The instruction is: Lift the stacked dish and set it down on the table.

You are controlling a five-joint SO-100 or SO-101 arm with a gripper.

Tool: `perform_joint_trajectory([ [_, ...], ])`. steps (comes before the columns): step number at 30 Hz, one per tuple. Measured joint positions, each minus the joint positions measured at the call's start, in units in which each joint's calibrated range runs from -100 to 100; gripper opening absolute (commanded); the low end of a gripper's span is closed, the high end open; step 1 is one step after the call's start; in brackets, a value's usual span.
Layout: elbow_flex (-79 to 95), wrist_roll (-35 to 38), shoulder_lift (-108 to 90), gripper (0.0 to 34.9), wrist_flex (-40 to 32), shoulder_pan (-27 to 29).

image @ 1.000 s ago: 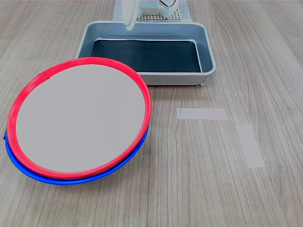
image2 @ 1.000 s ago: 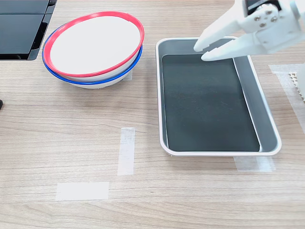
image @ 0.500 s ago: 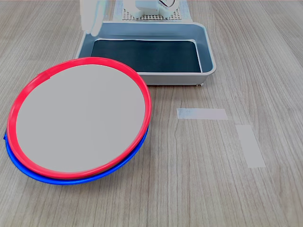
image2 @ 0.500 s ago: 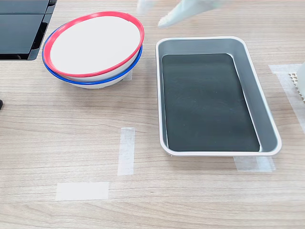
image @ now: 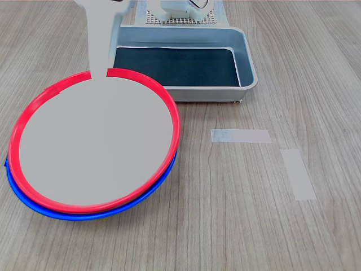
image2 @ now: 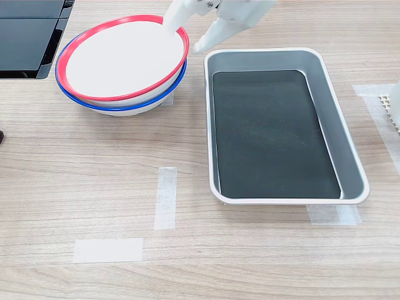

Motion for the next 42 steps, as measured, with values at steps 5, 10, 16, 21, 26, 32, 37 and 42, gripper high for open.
perform_joint_trajectory([
  [5,-2.54,-0.10,2.56,13.6,-0.49,-0.35],
  [10,-5.08,-0.24,4.94,13.9,-0.65,-0.88],
  [16,-6.17,-0.24,7.33,14.6,-1.96,-0.88],
  [21,-7.35,0.00,10.57,15.8,-4.73,-0.88],
  [26,-9.98,0.24,14.24,14.8,-6.36,-1.15],
  [32,-10.89,0.54,15.09,0.2,-6.36,-1.59],
  [37,-10.89,0.34,14.07,0.0,-6.44,-1.59],
  [42,-10.53,0.59,10.57,0.0,-6.53,-2.39],
])
